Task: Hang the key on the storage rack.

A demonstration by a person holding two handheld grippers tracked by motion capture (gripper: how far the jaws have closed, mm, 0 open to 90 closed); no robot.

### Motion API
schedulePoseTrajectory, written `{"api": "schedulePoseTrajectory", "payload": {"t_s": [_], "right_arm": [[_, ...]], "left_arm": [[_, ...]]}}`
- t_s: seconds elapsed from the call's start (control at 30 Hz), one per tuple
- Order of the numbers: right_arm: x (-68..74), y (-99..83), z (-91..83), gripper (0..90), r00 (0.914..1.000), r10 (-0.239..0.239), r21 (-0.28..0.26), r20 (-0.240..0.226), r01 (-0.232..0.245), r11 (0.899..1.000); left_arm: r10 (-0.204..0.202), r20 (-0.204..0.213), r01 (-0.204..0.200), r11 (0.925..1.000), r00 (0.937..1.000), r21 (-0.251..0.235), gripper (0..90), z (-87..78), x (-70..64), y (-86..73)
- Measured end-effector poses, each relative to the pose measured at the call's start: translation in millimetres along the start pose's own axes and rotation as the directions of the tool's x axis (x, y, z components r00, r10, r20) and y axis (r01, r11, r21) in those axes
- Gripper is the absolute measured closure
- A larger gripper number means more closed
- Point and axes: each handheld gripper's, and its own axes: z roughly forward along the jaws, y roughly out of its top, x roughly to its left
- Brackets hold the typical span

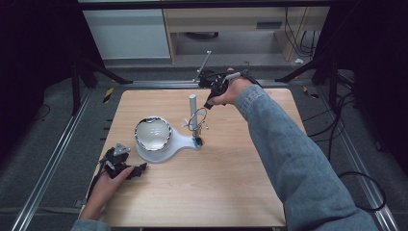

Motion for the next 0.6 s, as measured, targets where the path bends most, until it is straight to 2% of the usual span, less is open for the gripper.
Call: {"api": "schedulePoseTrajectory", "payload": {"t_s": [0.03, 0.13, 0.23, 0.27, 0.33, 0.6], "right_arm": [[-1.9, -2.7, -0.4, 60.6, 0.9998, 0.011, -0.004, 0.015, -0.011, 1.000], [-3.9, -5.5, -0.4, 56.4, 0.9994, 0.017, -0.007, 0.028, -0.017, 1.000], [-7.0, -11.5, -1.6, 46.4, 0.9976, 0.041, -0.025, 0.055, -0.040, 0.999], [-7.0, -11.5, -1.6, 46.4, 0.9976, 0.041, -0.025, 0.055, -0.040, 0.999], [-10.7, -17.1, -2.4, 38.0, 0.9951, 0.063, -0.031, 0.077, -0.061, 0.998], [-21.2, -33.5, 0.8, 15.6, 0.9854, 0.119, -0.048, 0.122, -0.114, 0.992]], "left_arm": [[0.000, 0.000, 0.000, 1.0000, 1.0000, 0.000, 0.0, 0.0, 0.0, 0.0], [0.000, 0.000, 0.000, 1.0000, 1.0000, 0.000, 0.0, 0.0, 0.0, 0.0], [0.000, 0.000, 0.000, 1.0000, 1.0000, 0.000, 0.0, 0.0, 0.0, 0.0], [0.000, 0.000, 0.000, 1.0000, 1.0000, 0.000, 0.0, 0.0, 0.0, 0.0], [0.002, 0.000, -0.002, 1.0000, 1.0000, 0.000, 0.0, 0.0, 0.1, 0.0], [0.001, 0.001, -0.001, 1.0000, 1.0000, 0.000, 0.0, 0.0, 0.1, 0.0]]}}
